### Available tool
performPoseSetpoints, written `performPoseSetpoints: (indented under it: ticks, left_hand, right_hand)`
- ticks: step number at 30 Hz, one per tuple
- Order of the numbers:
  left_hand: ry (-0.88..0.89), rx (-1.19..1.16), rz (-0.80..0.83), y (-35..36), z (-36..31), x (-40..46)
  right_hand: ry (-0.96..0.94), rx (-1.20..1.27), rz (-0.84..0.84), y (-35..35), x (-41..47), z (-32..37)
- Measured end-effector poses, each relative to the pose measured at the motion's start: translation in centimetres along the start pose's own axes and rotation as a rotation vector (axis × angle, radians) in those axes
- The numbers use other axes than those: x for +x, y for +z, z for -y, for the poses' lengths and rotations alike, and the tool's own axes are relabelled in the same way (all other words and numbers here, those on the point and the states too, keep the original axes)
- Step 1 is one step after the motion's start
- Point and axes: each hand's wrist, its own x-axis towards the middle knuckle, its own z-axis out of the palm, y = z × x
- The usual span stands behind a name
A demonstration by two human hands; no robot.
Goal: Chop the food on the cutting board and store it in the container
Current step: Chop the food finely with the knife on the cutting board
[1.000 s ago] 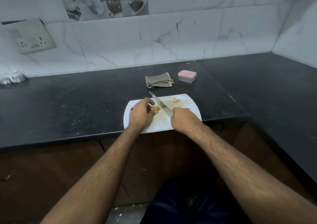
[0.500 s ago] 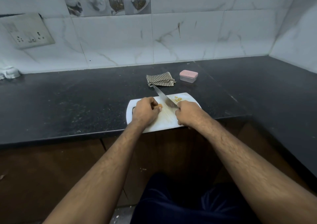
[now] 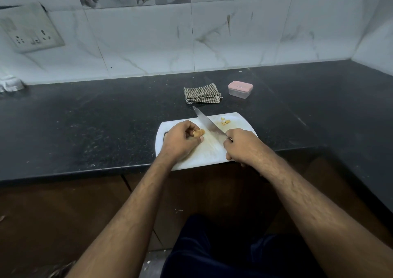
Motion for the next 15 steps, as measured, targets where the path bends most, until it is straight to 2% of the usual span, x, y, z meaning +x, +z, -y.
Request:
performPoseSetpoints:
  ticks: [7, 15]
  left_hand:
    - [0.095, 0.065, -0.128, -0.2, -0.7, -0.5]
    - [0.101, -0.011, -0.199, -0.6, -1.4, -1.4]
  right_hand:
    - [-0.013, 0.030, -0.017, 0.3, 0.1, -0.1]
    - [-0.020, 0.057, -0.025, 0.4, -0.6, 0.6]
